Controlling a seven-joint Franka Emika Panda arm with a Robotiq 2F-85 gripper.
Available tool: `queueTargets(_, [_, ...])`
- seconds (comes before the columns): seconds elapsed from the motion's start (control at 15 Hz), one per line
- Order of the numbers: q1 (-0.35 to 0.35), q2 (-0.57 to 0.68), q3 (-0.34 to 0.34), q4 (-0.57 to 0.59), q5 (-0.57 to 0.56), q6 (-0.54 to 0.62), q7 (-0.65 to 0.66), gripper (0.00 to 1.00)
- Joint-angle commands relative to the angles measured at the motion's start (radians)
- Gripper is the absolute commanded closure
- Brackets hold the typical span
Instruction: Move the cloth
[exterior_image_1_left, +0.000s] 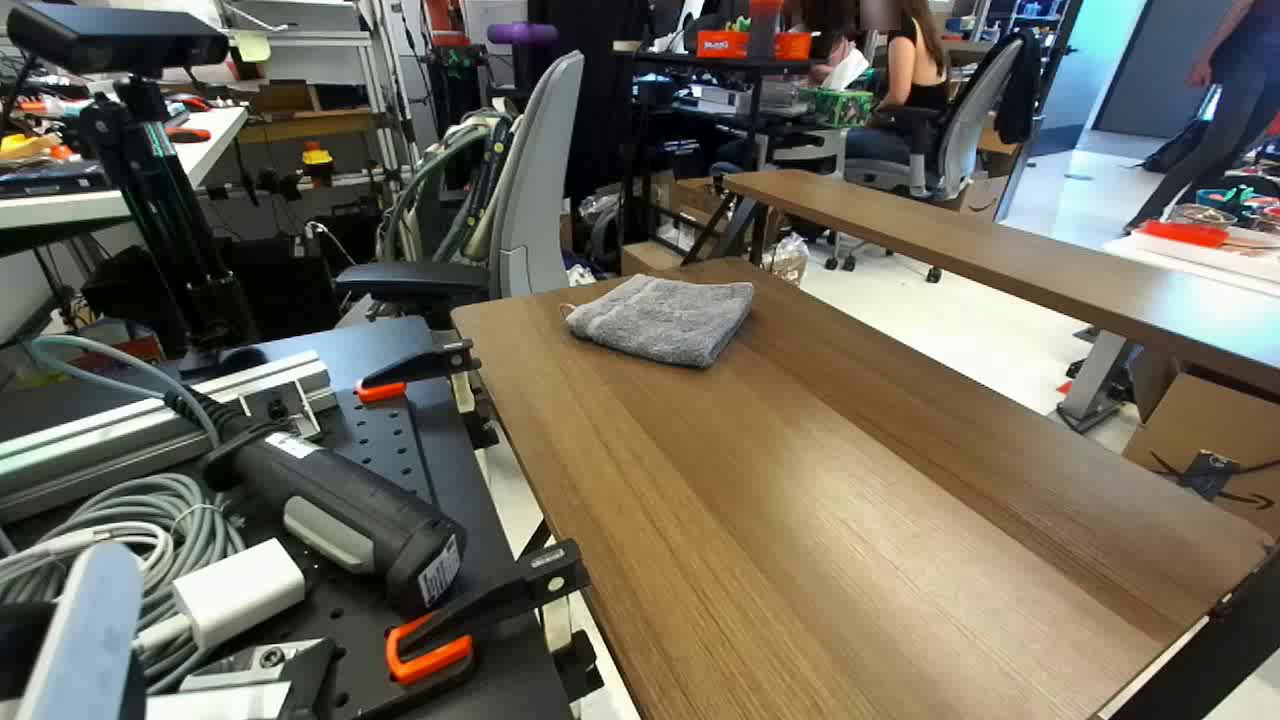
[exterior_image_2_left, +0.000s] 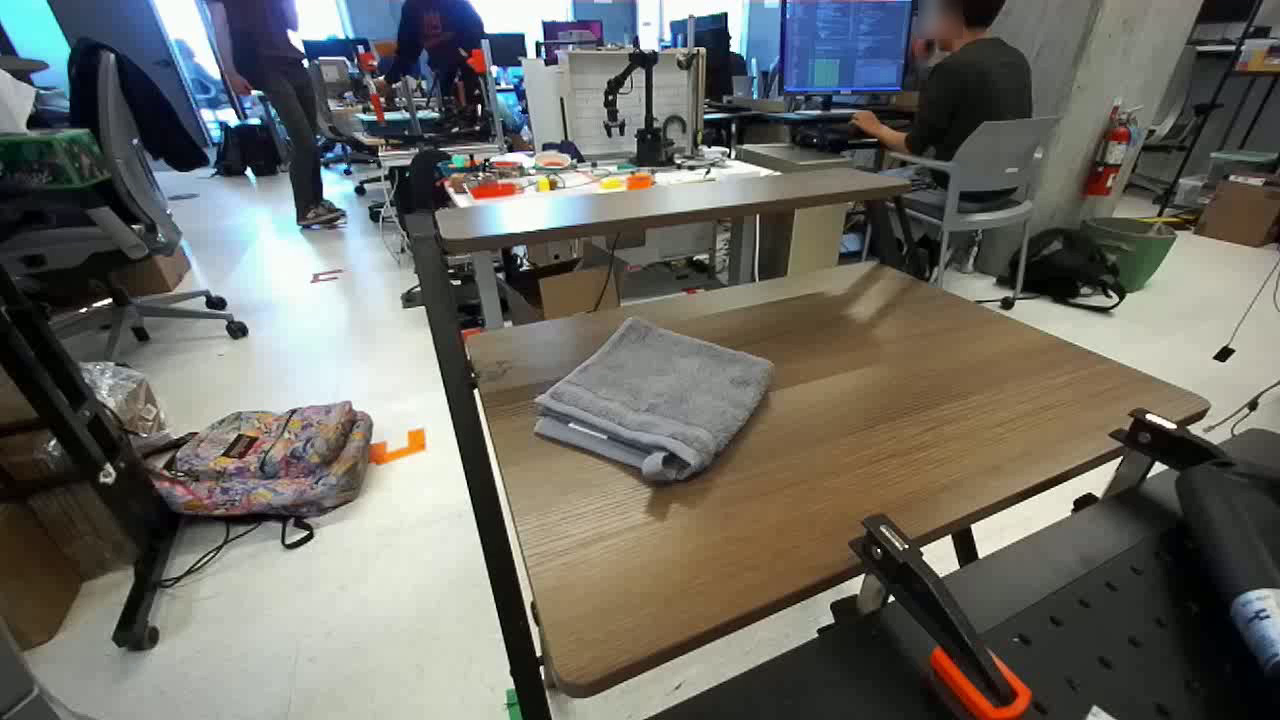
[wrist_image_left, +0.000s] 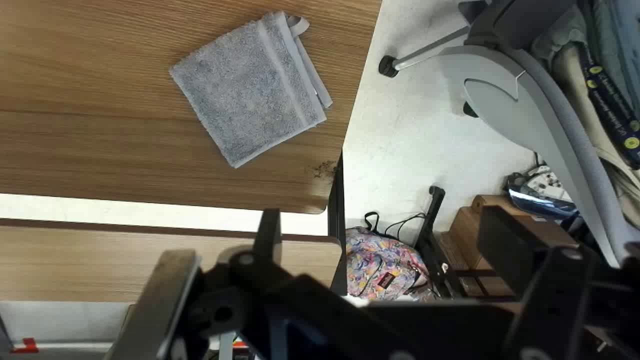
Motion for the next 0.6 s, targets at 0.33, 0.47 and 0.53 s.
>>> queueTargets(0.33, [0.001,0.001,-0.001,0.003,-0.001,-0.003,0.001,0.00])
queueTargets(0.47, [-0.003,0.021,0.008,-0.007,-0.025,0.032,0.013,0.00])
queueTargets(0.53, [-0.004,0.036,0.009,-0.010,-0.023,0.046,0.017,0.00])
